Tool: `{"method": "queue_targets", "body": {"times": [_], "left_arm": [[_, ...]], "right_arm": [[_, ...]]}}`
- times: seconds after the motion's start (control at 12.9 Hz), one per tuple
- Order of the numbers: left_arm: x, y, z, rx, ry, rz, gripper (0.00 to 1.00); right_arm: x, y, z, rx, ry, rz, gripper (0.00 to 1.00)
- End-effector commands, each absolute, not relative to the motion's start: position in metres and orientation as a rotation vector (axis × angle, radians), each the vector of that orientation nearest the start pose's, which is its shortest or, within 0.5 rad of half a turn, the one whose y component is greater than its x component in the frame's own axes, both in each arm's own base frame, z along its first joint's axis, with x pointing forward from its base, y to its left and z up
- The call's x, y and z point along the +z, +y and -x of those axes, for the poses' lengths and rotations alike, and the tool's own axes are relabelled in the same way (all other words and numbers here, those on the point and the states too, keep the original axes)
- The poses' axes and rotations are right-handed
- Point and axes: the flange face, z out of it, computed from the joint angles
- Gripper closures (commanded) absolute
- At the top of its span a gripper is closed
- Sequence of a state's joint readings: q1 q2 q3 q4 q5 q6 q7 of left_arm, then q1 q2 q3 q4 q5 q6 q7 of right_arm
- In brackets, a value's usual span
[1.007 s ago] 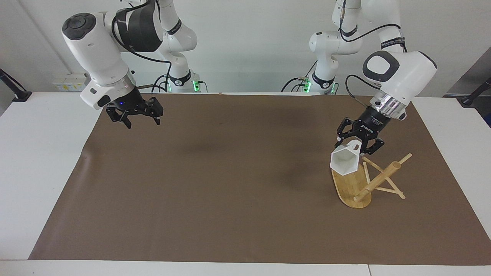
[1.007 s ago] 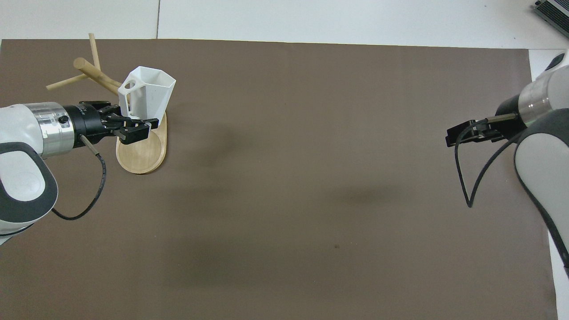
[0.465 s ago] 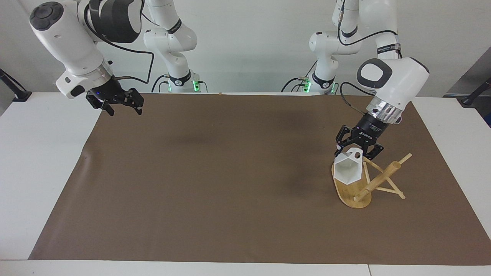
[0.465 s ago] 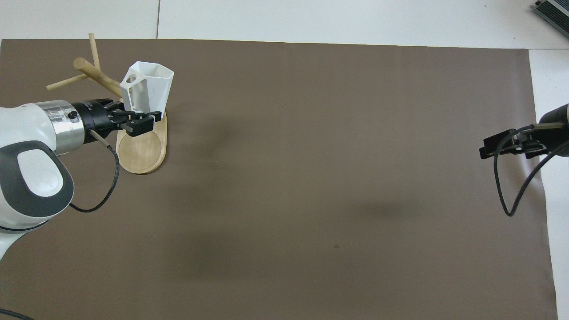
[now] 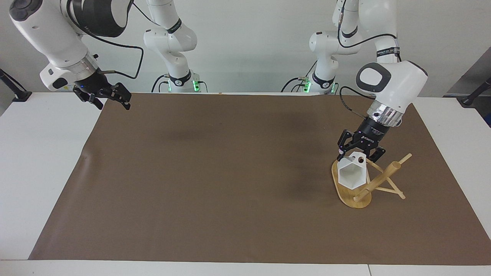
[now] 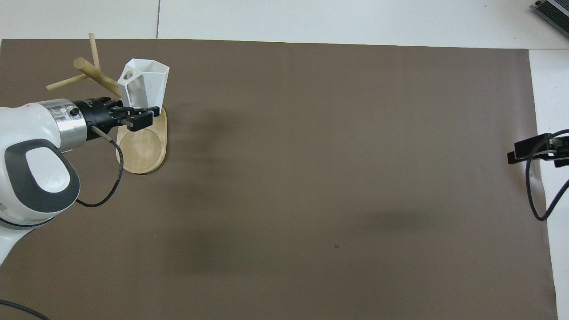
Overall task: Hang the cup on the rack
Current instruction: 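Move the cup with the left gripper onto a rack peg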
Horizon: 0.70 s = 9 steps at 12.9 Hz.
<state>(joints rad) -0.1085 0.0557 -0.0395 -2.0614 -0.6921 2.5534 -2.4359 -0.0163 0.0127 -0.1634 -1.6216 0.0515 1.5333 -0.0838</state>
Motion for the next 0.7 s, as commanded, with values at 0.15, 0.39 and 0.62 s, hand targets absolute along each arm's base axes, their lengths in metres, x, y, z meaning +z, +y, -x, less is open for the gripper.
{"method": "queue_targets", "body": {"times": [0.15, 0.39, 0.62], "left_arm": [[0.451, -0.07, -0.591, -0.478, 2.531, -0.391, 1.0], [0.447, -0.053, -0.591, -0.482, 2.55, -0.312, 1.0], [0.441, -0.052, -0.589, -0.494, 2.571, -0.255, 1.0]], "right_arm": [[0.596, -0.121, -0.541, 0.054, 0.174, 3.094, 0.0], [0.601, -0.119, -0.545, -0.001, 0.086, 3.12, 0.0], [0.609, -0.116, -0.551, -0.093, 0.113, 3.128, 0.0]]}}
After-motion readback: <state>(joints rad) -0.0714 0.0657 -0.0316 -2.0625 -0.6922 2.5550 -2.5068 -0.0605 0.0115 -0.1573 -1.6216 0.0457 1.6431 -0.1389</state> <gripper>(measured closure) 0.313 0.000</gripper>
